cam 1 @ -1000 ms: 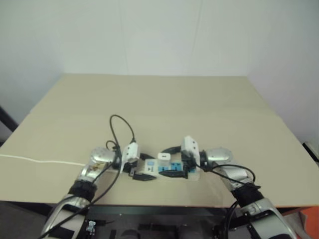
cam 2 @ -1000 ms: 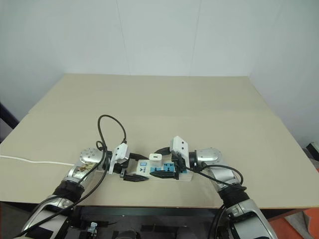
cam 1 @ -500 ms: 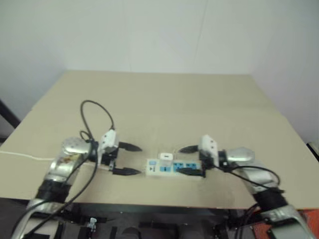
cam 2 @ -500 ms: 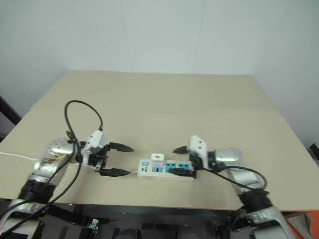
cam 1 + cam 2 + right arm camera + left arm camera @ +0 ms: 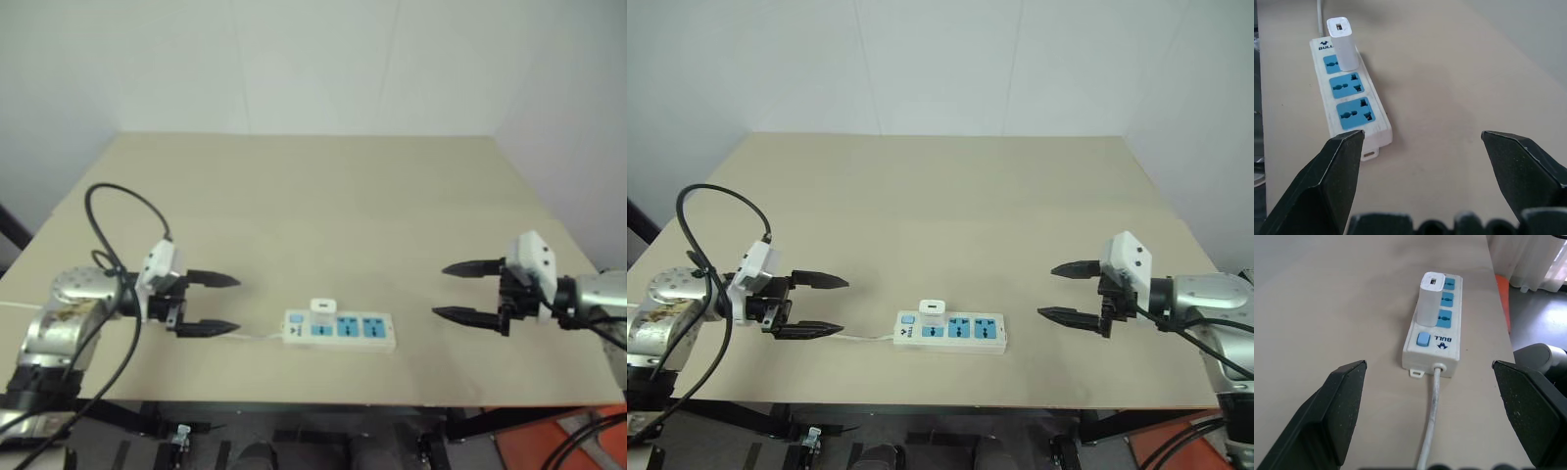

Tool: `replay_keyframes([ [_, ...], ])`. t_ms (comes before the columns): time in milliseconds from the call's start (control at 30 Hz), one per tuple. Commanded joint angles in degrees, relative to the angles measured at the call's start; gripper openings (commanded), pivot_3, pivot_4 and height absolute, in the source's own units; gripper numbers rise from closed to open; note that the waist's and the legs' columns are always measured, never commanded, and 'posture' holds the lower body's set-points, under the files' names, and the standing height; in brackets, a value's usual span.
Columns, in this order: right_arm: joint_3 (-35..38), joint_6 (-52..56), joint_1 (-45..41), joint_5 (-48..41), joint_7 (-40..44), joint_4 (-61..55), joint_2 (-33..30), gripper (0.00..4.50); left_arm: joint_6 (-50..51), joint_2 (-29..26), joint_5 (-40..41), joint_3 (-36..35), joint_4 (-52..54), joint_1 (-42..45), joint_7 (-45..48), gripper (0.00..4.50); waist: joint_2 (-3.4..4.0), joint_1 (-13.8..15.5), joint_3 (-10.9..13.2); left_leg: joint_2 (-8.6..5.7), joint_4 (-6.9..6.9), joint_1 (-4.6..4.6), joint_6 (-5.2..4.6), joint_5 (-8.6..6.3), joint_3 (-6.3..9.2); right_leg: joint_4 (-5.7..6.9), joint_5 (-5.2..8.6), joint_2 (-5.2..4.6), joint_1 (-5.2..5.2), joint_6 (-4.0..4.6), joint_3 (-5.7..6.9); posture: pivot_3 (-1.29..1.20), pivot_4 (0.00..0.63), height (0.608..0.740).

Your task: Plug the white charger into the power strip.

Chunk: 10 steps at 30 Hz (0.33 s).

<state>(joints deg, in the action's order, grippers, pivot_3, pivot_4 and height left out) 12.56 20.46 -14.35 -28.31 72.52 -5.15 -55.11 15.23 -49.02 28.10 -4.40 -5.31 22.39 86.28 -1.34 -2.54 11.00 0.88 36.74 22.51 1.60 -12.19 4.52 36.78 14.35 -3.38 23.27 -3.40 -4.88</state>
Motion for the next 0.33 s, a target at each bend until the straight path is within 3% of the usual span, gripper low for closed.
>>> replay_keyframes([
  [33,3.2,1.0,1.0,-2.0,0.4,-2.9,-1.7,4.5,-0.5,-0.1,1.2,-1.3,1.4,0.6,0.0,4.48,0.0,0.0,0.0,0.0,0.0,0.01,0.0,0.0,0.0,0.0,0.0,0.0,0.0,0.0,0.0,0.0,0.15,0.74],
  [333,3.5,1.6,2.1,-2.1,-0.6,-4.7,-1.7,4.5,-0.5,0.6,1.2,-0.5,1.3,0.5,0.2,4.48,-0.01,0.0,0.0,0.0,0.0,0.01,0.0,0.0,-0.01,0.0,0.0,0.01,0.0,0.0,-0.01,0.0,0.15,0.74],
])
